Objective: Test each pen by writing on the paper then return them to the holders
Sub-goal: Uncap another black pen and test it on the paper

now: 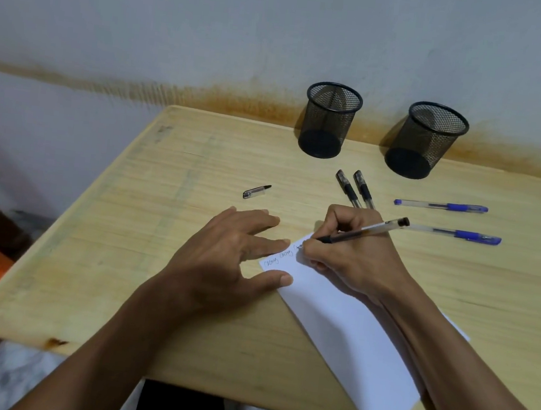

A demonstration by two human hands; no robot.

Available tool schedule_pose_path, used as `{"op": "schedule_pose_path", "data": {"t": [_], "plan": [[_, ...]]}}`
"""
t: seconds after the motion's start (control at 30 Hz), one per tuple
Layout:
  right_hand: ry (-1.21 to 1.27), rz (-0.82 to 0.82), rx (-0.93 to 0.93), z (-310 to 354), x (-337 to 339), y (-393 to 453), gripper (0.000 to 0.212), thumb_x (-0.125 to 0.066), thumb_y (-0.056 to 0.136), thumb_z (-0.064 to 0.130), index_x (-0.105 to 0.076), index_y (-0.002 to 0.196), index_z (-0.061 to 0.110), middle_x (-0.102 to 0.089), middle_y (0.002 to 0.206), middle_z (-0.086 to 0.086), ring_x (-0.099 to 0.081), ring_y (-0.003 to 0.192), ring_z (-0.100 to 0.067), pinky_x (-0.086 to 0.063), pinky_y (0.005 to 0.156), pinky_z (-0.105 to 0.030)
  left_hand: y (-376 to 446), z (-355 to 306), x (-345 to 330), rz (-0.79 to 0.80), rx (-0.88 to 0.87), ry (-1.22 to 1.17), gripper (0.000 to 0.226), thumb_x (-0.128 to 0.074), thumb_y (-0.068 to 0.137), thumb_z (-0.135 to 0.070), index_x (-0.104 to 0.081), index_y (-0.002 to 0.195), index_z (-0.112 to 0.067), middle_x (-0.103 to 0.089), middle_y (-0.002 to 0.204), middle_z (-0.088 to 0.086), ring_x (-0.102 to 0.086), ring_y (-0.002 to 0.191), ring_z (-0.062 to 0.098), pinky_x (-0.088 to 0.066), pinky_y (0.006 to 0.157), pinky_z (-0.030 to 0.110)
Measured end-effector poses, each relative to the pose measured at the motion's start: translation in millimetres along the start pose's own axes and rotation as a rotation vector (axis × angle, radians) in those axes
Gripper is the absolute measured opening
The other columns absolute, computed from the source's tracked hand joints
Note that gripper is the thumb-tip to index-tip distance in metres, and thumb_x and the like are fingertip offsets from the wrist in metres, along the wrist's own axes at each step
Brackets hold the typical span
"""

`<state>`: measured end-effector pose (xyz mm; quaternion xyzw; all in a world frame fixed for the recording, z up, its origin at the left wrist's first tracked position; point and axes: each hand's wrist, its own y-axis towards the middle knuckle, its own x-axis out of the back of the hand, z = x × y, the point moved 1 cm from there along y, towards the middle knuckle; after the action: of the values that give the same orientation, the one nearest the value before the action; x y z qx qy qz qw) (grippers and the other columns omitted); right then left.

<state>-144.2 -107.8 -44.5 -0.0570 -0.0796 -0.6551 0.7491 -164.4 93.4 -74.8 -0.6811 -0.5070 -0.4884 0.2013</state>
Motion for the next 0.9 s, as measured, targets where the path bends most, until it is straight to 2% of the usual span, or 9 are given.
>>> {"op": "schedule_pose_path", "data": {"t": [0.1, 0.4, 0.6, 0.7, 0.9], "plan": [[0.016, -0.004, 0.007, -0.5, -0.1, 0.1, 0.019, -0.065, 0.068, -0.026, -0.048, 0.065, -0.016, -0.051, 0.053, -0.034, -0.045, 0.045, -0.024, -0.039, 0.044, -0.026, 0.5, 0.1, -0.1, 0.001, 0.003, 0.002, 0.066, -0.046, 0.077, -0.078, -0.063, 0.128, -0.038, -0.050, 0.147, -0.010, -0.037, 0.139, 0.005, -0.024, 0.119, 0.041], [-0.017, -0.005, 0.026, 2.8, 2.2, -1.8, 0.018, -0.067, 0.068, -0.025, -0.051, 0.065, -0.017, -0.055, 0.055, -0.036, -0.048, 0.044, -0.025, -0.042, 0.041, -0.026, 1.2, -1.3, 1.1, 0.020, 0.015, -0.006, 0.068, -0.045, 0.076, -0.079, -0.061, 0.129, -0.039, -0.048, 0.148, -0.011, -0.034, 0.140, 0.003, -0.022, 0.120, 0.039], [-0.001, -0.010, 0.019, -1.3, 3.1, 0.2, 0.020, -0.066, 0.067, -0.025, -0.050, 0.064, -0.015, -0.056, 0.052, -0.023, -0.048, 0.045, -0.026, -0.042, 0.043, -0.030, 0.8, -1.2, 1.1, 0.021, 0.018, -0.003, 0.068, -0.044, 0.076, -0.079, -0.061, 0.129, -0.040, -0.047, 0.148, -0.012, -0.034, 0.140, 0.002, -0.022, 0.120, 0.038], [0.022, -0.019, 0.024, -2.6, 2.5, 0.6, 0.022, -0.066, 0.067, -0.025, -0.049, 0.063, -0.012, -0.055, 0.052, -0.027, -0.048, 0.046, -0.027, -0.041, 0.045, -0.032, 0.3, -1.5, 1.7, 0.019, 0.019, -0.005, 0.067, -0.045, 0.076, -0.079, -0.061, 0.129, -0.041, -0.047, 0.148, -0.013, -0.033, 0.140, 0.001, -0.020, 0.120, 0.036], [0.003, -0.041, 0.031, 1.7, 1.2, -2.3, 0.019, -0.065, 0.068, -0.026, -0.048, 0.065, -0.018, -0.052, 0.055, -0.038, -0.047, 0.045, -0.026, -0.040, 0.041, -0.029, 0.6, -0.8, 0.8, 0.022, 0.022, -0.005, 0.067, -0.045, 0.076, -0.079, -0.061, 0.129, -0.041, -0.047, 0.148, -0.013, -0.032, 0.140, 0.001, -0.021, 0.120, 0.037]]}}
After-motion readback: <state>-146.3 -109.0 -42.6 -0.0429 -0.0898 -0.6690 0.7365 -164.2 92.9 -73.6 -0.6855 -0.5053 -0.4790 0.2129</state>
